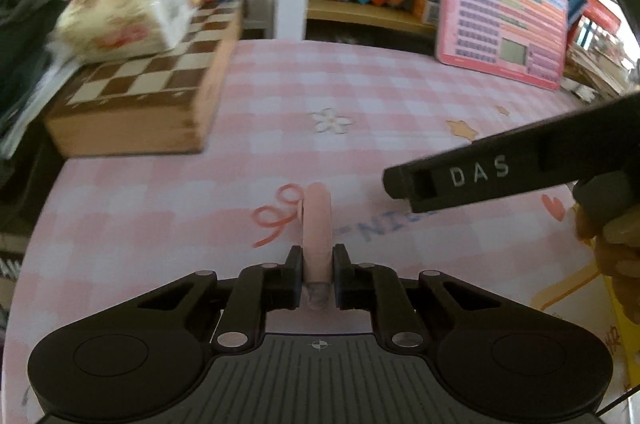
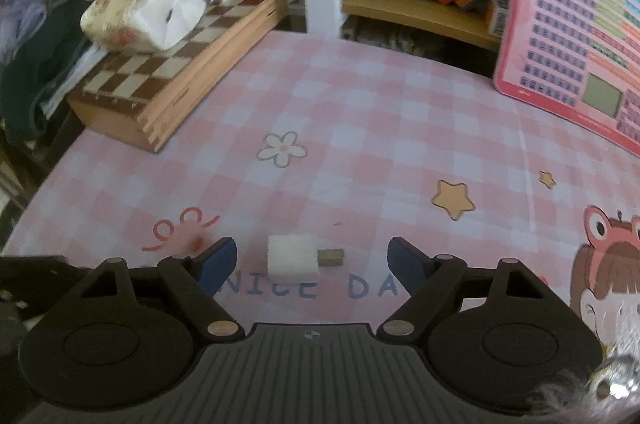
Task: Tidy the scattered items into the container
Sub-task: 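Grasp the pink lip balm with the left tool while the right tool grasps the white plug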
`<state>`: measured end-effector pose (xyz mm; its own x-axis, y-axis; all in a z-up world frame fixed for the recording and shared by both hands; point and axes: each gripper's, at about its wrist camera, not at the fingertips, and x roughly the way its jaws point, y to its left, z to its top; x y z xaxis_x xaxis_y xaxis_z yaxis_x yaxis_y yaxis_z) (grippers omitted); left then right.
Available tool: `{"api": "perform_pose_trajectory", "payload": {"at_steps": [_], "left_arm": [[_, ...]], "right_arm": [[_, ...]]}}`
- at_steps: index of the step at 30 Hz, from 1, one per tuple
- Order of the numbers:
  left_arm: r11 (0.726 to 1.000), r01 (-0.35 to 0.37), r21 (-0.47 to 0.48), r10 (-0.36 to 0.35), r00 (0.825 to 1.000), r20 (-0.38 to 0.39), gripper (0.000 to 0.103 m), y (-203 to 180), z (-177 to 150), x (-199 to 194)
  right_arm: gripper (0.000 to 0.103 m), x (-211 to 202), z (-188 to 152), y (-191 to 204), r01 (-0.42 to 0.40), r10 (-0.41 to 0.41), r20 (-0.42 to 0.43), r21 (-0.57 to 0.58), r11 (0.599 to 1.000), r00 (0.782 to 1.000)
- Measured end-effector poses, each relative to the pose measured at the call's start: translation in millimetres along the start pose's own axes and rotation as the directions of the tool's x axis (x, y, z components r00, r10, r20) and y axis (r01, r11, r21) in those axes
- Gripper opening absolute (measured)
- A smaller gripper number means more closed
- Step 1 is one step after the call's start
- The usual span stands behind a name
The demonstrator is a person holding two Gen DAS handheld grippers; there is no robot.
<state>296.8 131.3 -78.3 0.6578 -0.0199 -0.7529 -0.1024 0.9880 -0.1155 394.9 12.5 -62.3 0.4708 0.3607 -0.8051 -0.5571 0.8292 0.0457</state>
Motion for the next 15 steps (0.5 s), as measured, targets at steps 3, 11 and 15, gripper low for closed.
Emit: {"api": "perform_pose_trajectory", "payload": {"at_steps": [3, 11, 15], "left_arm": [[0.999, 0.007, -0.048, -0.007, 1.0, 0.0, 0.013, 10, -4, -9], [0.995, 0.023, -0.094, -0.022, 1.0, 0.011, 0.013, 17, -9, -25], [0.994, 0.034, -0.108, -0.031, 0.999, 0.025, 0.013, 20, -10, -34]], "right_arm": [[0.079, 11, 0, 3, 0.0, 0.0, -0.019, -0.021, 1.0, 1.0], [0.041, 19, -2, 1, -0.003, 0.003, -0.026, -0.006, 1.0, 1.0], [0.041, 9, -6, 0, -0.006, 0.006, 0.002, 0.006, 1.0, 1.0]]}}
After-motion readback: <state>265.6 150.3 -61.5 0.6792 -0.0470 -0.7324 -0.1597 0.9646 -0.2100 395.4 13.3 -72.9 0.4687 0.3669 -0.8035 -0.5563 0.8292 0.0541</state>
